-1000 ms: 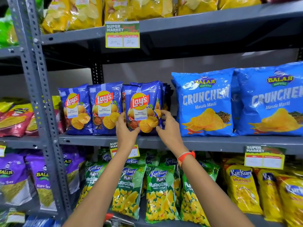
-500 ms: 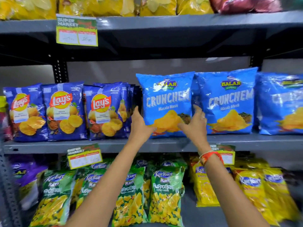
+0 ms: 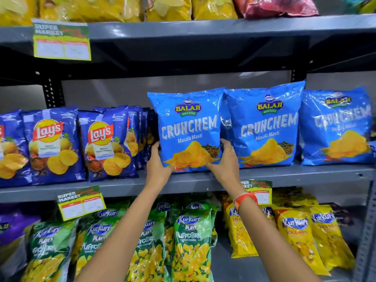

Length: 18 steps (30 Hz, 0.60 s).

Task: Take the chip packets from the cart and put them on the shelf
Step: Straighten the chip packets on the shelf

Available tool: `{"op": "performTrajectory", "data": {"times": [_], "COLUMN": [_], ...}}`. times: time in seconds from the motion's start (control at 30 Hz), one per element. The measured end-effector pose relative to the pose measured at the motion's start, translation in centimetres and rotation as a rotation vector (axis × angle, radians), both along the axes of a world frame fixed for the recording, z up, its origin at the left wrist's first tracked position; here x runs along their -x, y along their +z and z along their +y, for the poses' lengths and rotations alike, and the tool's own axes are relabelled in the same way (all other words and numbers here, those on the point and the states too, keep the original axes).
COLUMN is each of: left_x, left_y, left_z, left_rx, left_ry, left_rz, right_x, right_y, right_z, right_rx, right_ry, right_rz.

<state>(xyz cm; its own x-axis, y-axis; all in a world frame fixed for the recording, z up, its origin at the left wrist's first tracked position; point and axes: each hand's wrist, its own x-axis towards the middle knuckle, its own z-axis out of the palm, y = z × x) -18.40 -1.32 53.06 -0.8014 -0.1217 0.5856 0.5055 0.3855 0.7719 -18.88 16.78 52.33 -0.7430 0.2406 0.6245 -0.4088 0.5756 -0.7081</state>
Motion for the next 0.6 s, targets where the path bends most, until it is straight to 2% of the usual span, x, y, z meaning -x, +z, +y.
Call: {"op": "performTrajectory", "data": {"times": [0.17, 0.27, 0.33, 0.43, 0.5, 0.6], "left_x": [0.2, 0.0, -1.1, -3.2, -4.0, -3.5], "left_y": [0.2, 0.3, 0.3, 0.6, 0.9, 1.1], "left_z": [0.1, 0.6, 1.8, 5.0, 8.0, 13.1], "left_rx": [-0.002, -0.042, -0.084, -0.118, -0.1, 0.028], "left_ry": [0.023, 0.085, 0.207, 0.326, 0.233, -0.037], "left_rz": [-0.041, -0.022, 0.125, 0.443, 0.53, 0.418], "right_x": [0.2, -0.7, -2.0, -3.4, -3.6, -3.0], "right_y": [0.0, 0.3, 0.9, 2.0, 2.4, 2.5], "right_z": [0.5, 1.2, 2.3, 5.3, 8.3, 13.0], "right_rx": [-0.028, 0.012, 0.133, 0.352, 0.417, 0.333], "right_ry": [0.048, 0.054, 0.023, -0.094, -0.207, -0.326], "right_rz": [0.012, 0.098, 0.215, 0.361, 0.392, 0.289]}}
